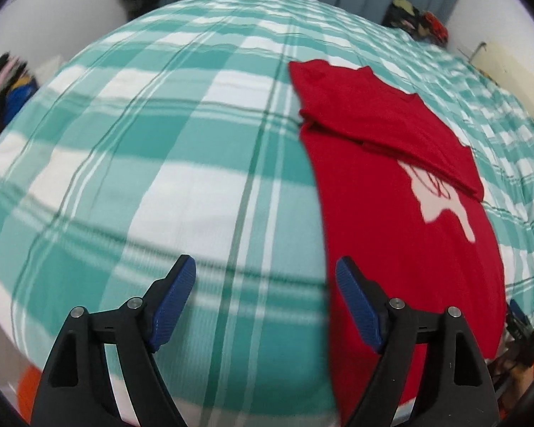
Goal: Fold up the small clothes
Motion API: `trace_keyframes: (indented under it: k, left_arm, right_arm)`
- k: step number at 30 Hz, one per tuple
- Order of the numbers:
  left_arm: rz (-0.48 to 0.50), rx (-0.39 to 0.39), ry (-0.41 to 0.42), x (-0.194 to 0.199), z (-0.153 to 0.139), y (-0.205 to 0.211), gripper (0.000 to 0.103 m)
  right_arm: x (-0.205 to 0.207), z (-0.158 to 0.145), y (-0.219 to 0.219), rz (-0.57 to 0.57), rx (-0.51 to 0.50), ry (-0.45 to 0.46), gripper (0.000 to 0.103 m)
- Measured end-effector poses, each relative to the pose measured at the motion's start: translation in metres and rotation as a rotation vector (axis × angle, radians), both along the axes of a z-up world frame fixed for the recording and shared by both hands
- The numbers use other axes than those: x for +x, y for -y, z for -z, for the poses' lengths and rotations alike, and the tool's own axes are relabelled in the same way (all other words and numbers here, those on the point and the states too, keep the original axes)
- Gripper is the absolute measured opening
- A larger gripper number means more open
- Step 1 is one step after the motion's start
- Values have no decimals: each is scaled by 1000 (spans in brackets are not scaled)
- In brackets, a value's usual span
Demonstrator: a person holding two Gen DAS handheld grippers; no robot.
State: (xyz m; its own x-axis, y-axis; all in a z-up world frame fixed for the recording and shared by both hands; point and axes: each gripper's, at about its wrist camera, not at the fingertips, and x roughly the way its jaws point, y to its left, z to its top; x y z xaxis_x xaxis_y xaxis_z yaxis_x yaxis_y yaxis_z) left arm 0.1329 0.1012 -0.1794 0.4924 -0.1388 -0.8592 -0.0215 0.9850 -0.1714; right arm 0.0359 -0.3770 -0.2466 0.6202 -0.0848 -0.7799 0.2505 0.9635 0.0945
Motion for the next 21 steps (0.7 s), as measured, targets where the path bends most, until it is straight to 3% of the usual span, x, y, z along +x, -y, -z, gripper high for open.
trace_keyframes:
  k: [8, 21]
  left_arm:
    - [-75, -29, -27, -13, 14, -17, 83]
    - [-55, -9, -28, -16, 27, -15, 88]
  right_arm:
    - [-2, 0, -1, 0, -3, 6, 103]
    - [-2, 1, -1, 0, -3, 7, 103]
